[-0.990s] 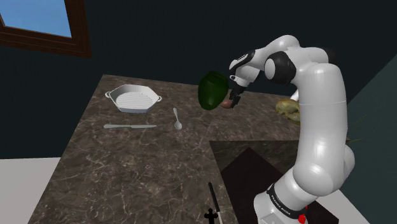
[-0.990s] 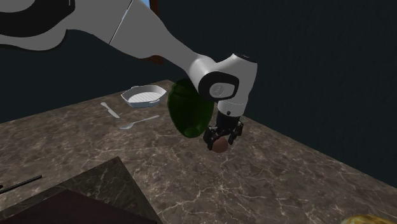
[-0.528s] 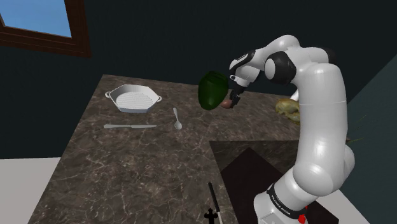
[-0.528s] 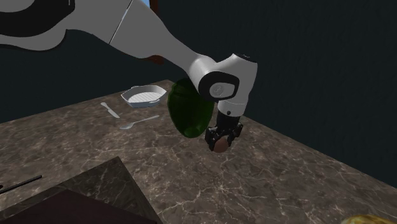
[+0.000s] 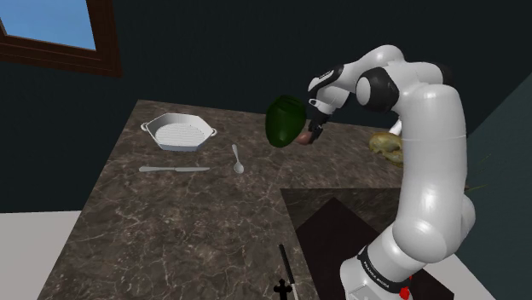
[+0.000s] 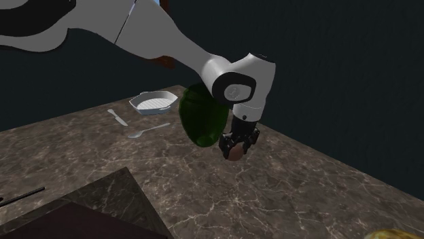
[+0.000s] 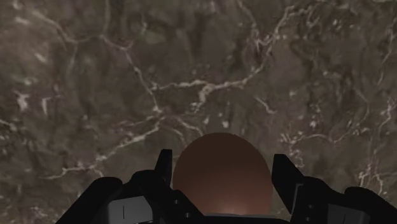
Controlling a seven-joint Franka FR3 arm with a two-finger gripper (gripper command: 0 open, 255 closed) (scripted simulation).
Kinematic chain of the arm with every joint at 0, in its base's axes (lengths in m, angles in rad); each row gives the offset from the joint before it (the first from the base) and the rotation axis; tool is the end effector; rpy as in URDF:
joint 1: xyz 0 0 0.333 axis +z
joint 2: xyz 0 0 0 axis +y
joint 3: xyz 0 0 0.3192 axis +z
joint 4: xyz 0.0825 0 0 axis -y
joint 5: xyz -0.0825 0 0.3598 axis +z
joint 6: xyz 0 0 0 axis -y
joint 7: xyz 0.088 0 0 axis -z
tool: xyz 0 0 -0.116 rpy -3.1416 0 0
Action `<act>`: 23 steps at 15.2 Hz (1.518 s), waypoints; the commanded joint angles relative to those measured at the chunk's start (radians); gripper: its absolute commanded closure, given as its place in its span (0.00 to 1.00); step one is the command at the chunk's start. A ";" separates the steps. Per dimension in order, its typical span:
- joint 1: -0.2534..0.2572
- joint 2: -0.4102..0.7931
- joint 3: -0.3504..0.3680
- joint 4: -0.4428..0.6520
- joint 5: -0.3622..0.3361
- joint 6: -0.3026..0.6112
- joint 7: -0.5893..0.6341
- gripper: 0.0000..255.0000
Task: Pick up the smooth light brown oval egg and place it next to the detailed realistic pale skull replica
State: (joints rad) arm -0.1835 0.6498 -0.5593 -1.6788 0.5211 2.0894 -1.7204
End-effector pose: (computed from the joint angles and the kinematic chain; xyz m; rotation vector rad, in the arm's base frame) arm 0.5209 -0.3835 0.2659 -2.7871 -1.1135 -0.0876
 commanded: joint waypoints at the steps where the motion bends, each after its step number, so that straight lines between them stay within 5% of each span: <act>1: 0.005 -0.016 -0.007 0.003 -0.010 -0.016 0.008 1.00; 23: 0.033 -0.153 -0.066 0.101 -0.106 -0.227 0.083 1.00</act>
State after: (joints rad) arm -0.1503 0.5013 -0.6230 -1.5860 0.4185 1.8740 -1.6397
